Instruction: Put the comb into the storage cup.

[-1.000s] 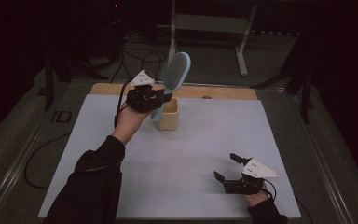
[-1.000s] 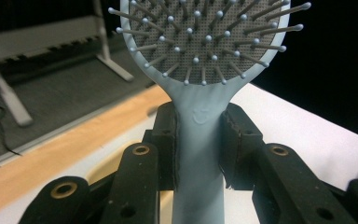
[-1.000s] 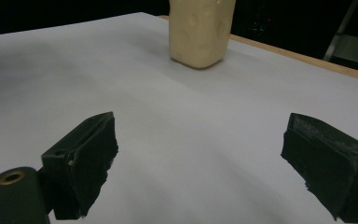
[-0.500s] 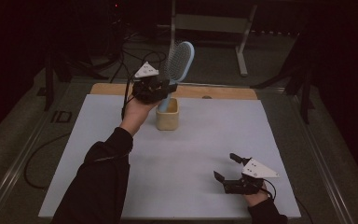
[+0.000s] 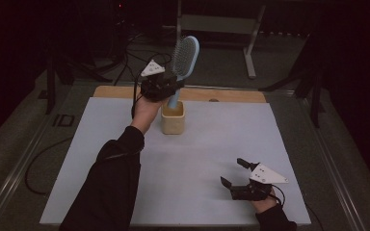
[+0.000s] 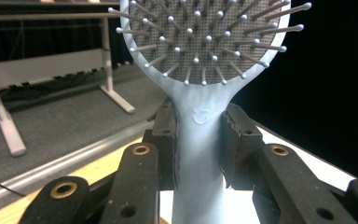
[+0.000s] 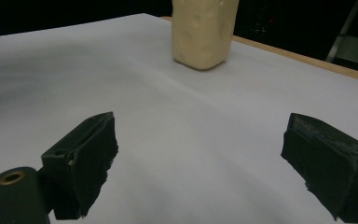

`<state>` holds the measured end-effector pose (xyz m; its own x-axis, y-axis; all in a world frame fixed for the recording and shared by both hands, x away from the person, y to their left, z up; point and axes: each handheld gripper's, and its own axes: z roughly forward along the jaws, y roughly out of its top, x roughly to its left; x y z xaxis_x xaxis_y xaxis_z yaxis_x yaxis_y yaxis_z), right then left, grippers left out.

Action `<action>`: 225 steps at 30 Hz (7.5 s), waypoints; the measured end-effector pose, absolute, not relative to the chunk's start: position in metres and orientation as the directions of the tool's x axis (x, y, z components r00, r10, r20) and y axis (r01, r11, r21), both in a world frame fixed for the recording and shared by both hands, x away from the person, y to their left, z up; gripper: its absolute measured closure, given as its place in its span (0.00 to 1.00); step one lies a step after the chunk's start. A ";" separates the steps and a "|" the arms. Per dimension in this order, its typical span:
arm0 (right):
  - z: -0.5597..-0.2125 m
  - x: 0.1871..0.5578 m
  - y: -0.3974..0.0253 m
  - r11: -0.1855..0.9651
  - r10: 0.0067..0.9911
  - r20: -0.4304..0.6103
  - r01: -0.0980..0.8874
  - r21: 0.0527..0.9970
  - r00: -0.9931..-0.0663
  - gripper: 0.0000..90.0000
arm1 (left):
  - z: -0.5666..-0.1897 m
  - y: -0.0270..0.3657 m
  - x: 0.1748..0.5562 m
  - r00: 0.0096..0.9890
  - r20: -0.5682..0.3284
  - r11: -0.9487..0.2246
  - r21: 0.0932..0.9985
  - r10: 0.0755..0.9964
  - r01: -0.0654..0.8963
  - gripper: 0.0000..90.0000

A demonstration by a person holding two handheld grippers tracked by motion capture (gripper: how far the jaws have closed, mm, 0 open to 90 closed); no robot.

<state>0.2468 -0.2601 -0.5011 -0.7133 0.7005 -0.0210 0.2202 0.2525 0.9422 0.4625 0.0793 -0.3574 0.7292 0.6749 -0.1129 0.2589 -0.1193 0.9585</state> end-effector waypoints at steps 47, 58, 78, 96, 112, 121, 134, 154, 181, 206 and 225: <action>-0.502 0.247 -0.260 0.248 0.689 -0.011 0.221 0.943 -0.725 0.11 | -0.435 0.083 0.473 0.677 -0.125 -0.035 0.975 0.725 0.218 0.77; -0.503 0.247 -0.259 0.248 0.686 -0.004 0.228 0.942 -0.728 0.11 | -0.445 0.083 0.471 0.684 -0.091 -0.082 0.973 0.724 0.217 0.77; -0.504 0.248 -0.258 0.252 0.679 -0.001 0.232 0.940 -0.734 0.11 | -0.449 0.088 0.468 0.735 -0.082 -0.171 0.950 0.673 0.263 0.16; -0.503 0.248 -0.259 0.250 0.682 -0.006 0.226 0.942 -0.731 0.11 | -0.439 0.088 0.464 0.776 -0.057 -0.257 0.926 0.629 0.277 0.01; -0.503 0.248 -0.260 0.249 0.685 -0.005 0.228 0.941 -0.728 0.11 | -0.425 0.097 0.458 0.826 -0.117 -0.330 0.879 0.551 0.345 0.00; -0.503 0.248 -0.260 0.247 0.688 -0.004 0.230 0.941 -0.725 0.11 | -0.415 0.111 0.448 0.844 -0.114 -0.351 0.874 0.524 0.336 0.00; -0.503 0.248 -0.258 0.247 0.687 -0.002 0.232 0.941 -0.726 0.11 | -0.413 0.133 0.431 0.842 -0.110 -0.366 0.865 0.529 0.343 0.00; -0.504 0.249 -0.257 0.255 0.688 -0.006 0.233 0.939 -0.726 0.11 | -0.427 0.174 0.397 0.827 -0.092 -0.388 0.851 0.555 0.355 0.00; -0.503 0.249 -0.256 0.258 0.689 -0.012 0.230 0.938 -0.725 0.11 | -0.449 0.241 0.334 0.781 -0.109 -0.375 0.830 0.615 0.412 0.00; -0.504 0.248 -0.255 0.268 0.690 -0.018 0.233 0.935 -0.724 0.11 | -0.482 0.263 0.264 0.760 -0.089 -0.372 0.832 0.644 0.412 0.00; -0.504 0.248 -0.255 0.269 0.688 -0.018 0.233 0.935 -0.726 0.11 | -0.509 0.272 0.226 0.679 -0.055 -0.347 0.828 0.732 0.441 0.00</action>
